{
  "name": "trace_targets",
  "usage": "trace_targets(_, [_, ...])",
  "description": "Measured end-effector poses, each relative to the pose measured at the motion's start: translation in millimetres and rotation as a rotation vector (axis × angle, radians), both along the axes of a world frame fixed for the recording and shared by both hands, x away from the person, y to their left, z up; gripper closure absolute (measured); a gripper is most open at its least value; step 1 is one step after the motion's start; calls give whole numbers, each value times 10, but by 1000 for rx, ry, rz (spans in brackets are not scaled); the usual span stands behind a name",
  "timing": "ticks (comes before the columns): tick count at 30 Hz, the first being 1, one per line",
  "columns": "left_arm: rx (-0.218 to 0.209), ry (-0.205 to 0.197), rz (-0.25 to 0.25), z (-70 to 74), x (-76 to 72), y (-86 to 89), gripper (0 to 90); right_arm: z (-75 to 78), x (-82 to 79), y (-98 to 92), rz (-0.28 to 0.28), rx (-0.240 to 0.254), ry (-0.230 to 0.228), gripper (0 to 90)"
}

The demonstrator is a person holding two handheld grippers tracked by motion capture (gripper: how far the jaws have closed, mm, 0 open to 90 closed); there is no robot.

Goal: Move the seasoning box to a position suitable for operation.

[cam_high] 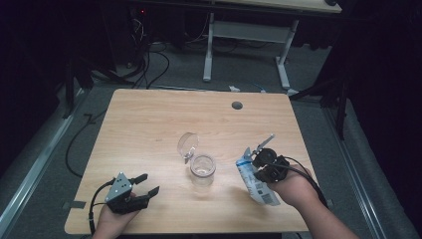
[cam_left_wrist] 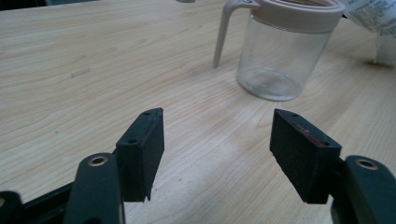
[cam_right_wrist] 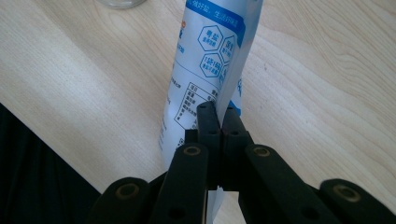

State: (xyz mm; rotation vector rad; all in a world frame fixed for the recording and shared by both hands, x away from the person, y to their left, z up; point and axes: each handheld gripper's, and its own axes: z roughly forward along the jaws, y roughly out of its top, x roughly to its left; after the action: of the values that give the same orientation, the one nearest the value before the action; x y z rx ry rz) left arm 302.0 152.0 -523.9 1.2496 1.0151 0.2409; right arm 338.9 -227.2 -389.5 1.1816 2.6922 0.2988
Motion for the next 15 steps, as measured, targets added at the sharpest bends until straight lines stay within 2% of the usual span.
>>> trace_targets(6, [15, -16, -36, -7, -47, -124, 380, 82, -21, -15, -11, -2, 6, 900])
trace_targets(9, [30, -18, -67, -3, -91, -269, 384, 112, -41, -28, -13, 7, -5, 900])
trace_targets(13, [55, -56, -104, -13, -180, -521, 366, 109, -61, -32, -11, 22, -12, 900])
trace_targets(15, [56, -38, -138, 3, -216, -655, 378, 92, -75, -31, -7, 31, -16, 900])
